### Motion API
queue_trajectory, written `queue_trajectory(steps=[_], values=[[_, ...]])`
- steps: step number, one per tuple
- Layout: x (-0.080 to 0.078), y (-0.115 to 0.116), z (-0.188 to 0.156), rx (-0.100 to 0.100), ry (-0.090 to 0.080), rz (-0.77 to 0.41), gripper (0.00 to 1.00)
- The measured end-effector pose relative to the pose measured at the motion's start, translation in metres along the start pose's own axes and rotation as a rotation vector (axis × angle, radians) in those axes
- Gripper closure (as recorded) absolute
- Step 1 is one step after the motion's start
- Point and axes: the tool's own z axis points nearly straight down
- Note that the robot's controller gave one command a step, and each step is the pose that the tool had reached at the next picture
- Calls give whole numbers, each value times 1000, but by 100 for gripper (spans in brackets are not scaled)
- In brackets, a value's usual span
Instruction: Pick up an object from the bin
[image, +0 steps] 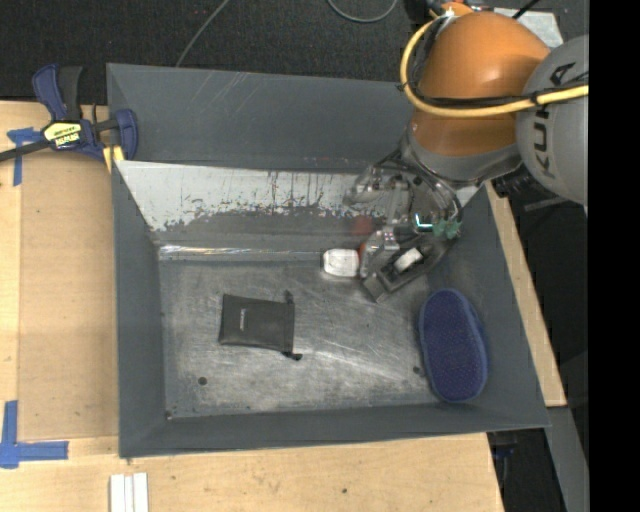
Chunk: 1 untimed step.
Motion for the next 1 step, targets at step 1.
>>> queue_trajectory(steps=[1], values=[[-9, -7, 158, -1, 1, 139, 0]])
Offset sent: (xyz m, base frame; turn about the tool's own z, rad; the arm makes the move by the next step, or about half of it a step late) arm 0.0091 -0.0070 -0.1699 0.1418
